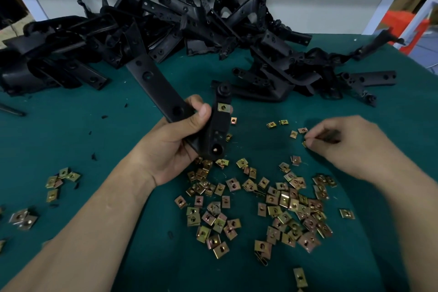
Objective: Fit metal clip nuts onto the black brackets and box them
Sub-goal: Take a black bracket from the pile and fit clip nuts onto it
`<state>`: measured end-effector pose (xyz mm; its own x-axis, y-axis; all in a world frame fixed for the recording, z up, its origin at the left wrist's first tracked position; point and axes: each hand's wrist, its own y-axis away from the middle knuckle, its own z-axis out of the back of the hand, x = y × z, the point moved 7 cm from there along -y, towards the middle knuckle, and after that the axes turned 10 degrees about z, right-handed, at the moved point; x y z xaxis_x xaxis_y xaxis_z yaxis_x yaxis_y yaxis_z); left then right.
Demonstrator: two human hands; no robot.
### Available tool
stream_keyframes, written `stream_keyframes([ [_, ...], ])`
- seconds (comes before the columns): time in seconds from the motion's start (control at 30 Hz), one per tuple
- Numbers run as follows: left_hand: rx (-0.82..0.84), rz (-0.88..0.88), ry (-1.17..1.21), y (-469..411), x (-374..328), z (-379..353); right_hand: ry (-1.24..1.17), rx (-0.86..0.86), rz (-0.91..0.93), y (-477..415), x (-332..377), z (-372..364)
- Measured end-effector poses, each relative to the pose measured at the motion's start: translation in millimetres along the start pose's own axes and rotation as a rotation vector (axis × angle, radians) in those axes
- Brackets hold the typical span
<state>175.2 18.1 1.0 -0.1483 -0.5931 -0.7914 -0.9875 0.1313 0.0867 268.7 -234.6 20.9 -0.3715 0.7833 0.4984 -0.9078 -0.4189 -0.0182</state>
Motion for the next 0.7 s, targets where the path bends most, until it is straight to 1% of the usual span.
stream_keyframes([
  [0.17, 0.021, 0.020, -0.039, -0.1, 1.0, -1.9, 0.043, 0.016, 0.017, -0.7, 1.1, -2.5],
  [0.27, 0.077, 0.008, -0.060, -0.4, -0.1, -5.0, -0.004, -0.036, 0.043, -0.9, 5.6, -2.4],
  [0.33, 0.105, 0.010, -0.059, -0.9, 0.4, -5.4, -0.179, -0.080, 0.065, 0.0, 13.8, -2.4],
  [0.4, 0.143, 0.006, -0.036, -1.3, 0.3, -6.2, -0.551, -0.074, 0.092, 4.8, 31.9, -8.1],
  [0.47, 0.163, -0.002, -0.017, -1.7, -0.5, -6.4, -0.930, 0.024, 0.115, 12.8, 56.6, -21.4],
  [0.5, 0.161, -0.008, -0.016, -2.0, -0.8, -5.9, -1.041, 0.085, 0.127, 17.3, 68.7, -29.2],
  [0.57, 0.142, -0.023, -0.034, -2.6, -1.1, -4.2, -1.147, 0.160, 0.160, 24.2, 88.1, -42.6],
  [0.7, 0.143, -0.040, -0.082, -2.8, -1.1, -5.0, -1.285, 0.126, 0.165, 28.7, 101.1, -55.3],
])
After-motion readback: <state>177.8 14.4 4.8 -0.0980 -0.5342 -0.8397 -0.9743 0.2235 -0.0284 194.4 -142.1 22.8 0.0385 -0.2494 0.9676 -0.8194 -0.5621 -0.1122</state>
